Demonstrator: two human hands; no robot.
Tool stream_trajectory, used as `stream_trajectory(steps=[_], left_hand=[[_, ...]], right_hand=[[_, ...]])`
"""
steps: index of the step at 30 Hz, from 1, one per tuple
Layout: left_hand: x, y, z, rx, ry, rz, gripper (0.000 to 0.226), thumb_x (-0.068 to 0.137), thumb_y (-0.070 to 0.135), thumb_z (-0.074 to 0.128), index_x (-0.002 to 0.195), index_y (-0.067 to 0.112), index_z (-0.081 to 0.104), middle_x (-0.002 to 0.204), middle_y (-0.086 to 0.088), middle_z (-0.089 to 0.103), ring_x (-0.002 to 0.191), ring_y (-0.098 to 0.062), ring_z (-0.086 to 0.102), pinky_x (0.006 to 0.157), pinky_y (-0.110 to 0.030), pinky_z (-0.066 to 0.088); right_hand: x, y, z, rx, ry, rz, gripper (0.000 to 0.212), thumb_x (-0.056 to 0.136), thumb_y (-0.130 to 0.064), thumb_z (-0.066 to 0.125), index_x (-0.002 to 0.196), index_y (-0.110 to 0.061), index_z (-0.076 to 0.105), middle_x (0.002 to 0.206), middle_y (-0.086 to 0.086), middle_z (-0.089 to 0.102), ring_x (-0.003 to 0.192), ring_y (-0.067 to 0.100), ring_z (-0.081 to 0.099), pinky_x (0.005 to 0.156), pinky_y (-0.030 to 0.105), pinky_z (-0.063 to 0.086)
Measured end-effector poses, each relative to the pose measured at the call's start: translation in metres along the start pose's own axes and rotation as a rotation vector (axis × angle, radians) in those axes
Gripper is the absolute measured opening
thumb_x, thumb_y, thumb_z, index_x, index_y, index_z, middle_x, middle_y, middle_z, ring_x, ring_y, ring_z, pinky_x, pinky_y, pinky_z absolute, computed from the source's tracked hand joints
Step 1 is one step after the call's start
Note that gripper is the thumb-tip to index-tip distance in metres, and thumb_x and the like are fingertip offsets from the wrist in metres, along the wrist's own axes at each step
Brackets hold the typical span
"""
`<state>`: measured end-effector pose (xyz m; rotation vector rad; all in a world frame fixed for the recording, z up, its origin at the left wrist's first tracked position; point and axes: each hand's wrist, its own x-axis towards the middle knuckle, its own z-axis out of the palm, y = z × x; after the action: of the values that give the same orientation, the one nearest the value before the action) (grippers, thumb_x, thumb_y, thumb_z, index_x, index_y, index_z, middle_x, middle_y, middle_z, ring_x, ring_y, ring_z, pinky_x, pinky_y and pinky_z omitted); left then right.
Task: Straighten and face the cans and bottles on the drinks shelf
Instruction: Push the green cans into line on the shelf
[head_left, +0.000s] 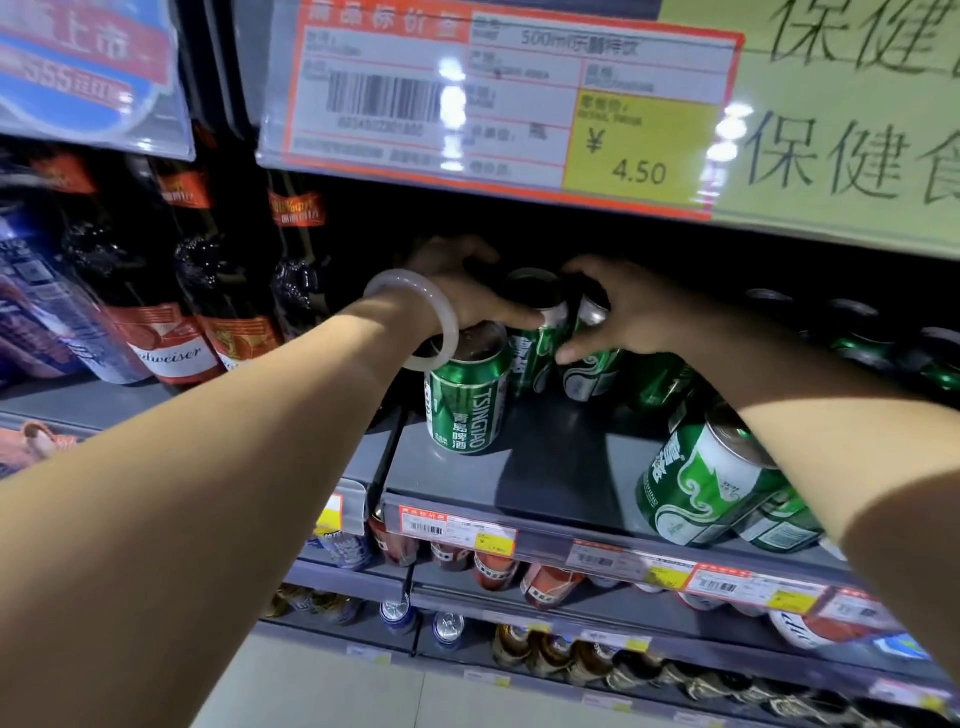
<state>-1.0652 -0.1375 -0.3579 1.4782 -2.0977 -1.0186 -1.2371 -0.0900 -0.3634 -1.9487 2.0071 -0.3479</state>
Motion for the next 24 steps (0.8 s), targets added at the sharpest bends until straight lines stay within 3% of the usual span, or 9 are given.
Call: stream_trajectory(steps=[4, 9, 12, 15, 17, 19, 21, 24], left_hand=[[0.003, -0.001, -0.001, 0.041, 0.000, -0.007, 0.069, 0.055, 0.044, 0.086, 0.114, 0.024, 0.058, 0.105, 0.008, 0.058, 0.096, -0.012, 0.055, 0.080, -0.023, 0.042], [0.004, -0.002, -0.001, 0.035, 0.017, -0.012, 0.059, 0.059, 0.044, 0.083, 0.109, 0.021, 0.061, 0.100, 0.005, 0.061, 0.091, -0.014, 0.057, 0.077, -0.024, 0.042], [0.004, -0.001, 0.000, 0.061, 0.003, 0.003, 0.063, 0.060, 0.046, 0.082, 0.114, 0.021, 0.061, 0.102, 0.004, 0.063, 0.092, -0.015, 0.058, 0.077, -0.024, 0.042], [0.001, 0.001, -0.002, 0.047, 0.022, 0.047, 0.067, 0.059, 0.046, 0.082, 0.117, 0.021, 0.059, 0.105, 0.002, 0.065, 0.093, -0.016, 0.062, 0.075, -0.020, 0.049], [-0.007, 0.001, 0.000, 0.074, 0.086, 0.092, 0.070, 0.059, 0.056, 0.077, 0.117, 0.022, 0.059, 0.109, 0.000, 0.065, 0.099, -0.019, 0.061, 0.085, -0.023, 0.051], [-0.019, -0.004, 0.005, 0.185, 0.190, 0.141, 0.072, 0.052, 0.072, 0.060, 0.106, 0.024, 0.061, 0.109, -0.003, 0.066, 0.108, -0.026, 0.058, 0.094, -0.036, 0.047], [-0.034, -0.011, 0.012, 0.259, 0.278, 0.157, 0.068, 0.046, 0.082, 0.050, 0.087, 0.029, 0.057, 0.101, -0.004, 0.066, 0.107, -0.029, 0.055, 0.092, -0.038, 0.045], [-0.054, -0.023, 0.024, 0.307, 0.329, 0.138, 0.084, 0.042, 0.081, 0.054, 0.107, 0.027, 0.061, 0.123, -0.009, 0.055, 0.117, -0.033, 0.045, 0.099, -0.038, 0.037]], right_hand=[[-0.001, -0.002, -0.003, -0.037, -0.041, -0.004, 0.074, 0.062, -0.017, 0.085, 0.125, -0.010, 0.048, 0.120, 0.010, 0.055, 0.099, 0.020, 0.049, 0.077, 0.025, 0.037], [-0.005, -0.004, -0.002, -0.031, -0.024, 0.009, 0.065, 0.063, -0.021, 0.084, 0.118, -0.009, 0.052, 0.116, 0.011, 0.057, 0.101, 0.024, 0.053, 0.076, 0.026, 0.039], [-0.008, -0.005, -0.002, -0.012, -0.036, 0.018, 0.072, 0.062, -0.025, 0.085, 0.124, -0.015, 0.049, 0.114, 0.002, 0.054, 0.108, 0.020, 0.051, 0.085, 0.027, 0.039], [-0.022, -0.006, -0.020, 0.093, 0.024, 0.025, 0.079, 0.068, -0.026, 0.081, 0.136, -0.018, 0.041, 0.121, -0.006, 0.048, 0.115, 0.010, 0.042, 0.092, 0.017, 0.031], [-0.035, 0.004, -0.038, 0.177, 0.070, 0.078, 0.072, 0.074, -0.026, 0.076, 0.136, -0.017, 0.042, 0.124, -0.005, 0.047, 0.117, 0.009, 0.041, 0.091, 0.012, 0.025], [-0.048, 0.019, -0.046, 0.162, 0.027, 0.150, 0.074, 0.073, -0.026, 0.077, 0.137, -0.018, 0.041, 0.137, -0.002, 0.046, 0.127, 0.014, 0.040, 0.096, 0.017, 0.025], [-0.056, 0.028, -0.042, 0.081, -0.048, 0.223, 0.085, 0.070, -0.026, 0.079, 0.141, -0.018, 0.034, 0.146, 0.002, 0.039, 0.133, 0.020, 0.036, 0.103, 0.023, 0.026], [-0.058, 0.032, -0.034, 0.071, -0.028, 0.250, 0.083, 0.075, -0.026, 0.076, 0.143, -0.017, 0.031, 0.148, 0.006, 0.036, 0.134, 0.024, 0.036, 0.103, 0.024, 0.027]])
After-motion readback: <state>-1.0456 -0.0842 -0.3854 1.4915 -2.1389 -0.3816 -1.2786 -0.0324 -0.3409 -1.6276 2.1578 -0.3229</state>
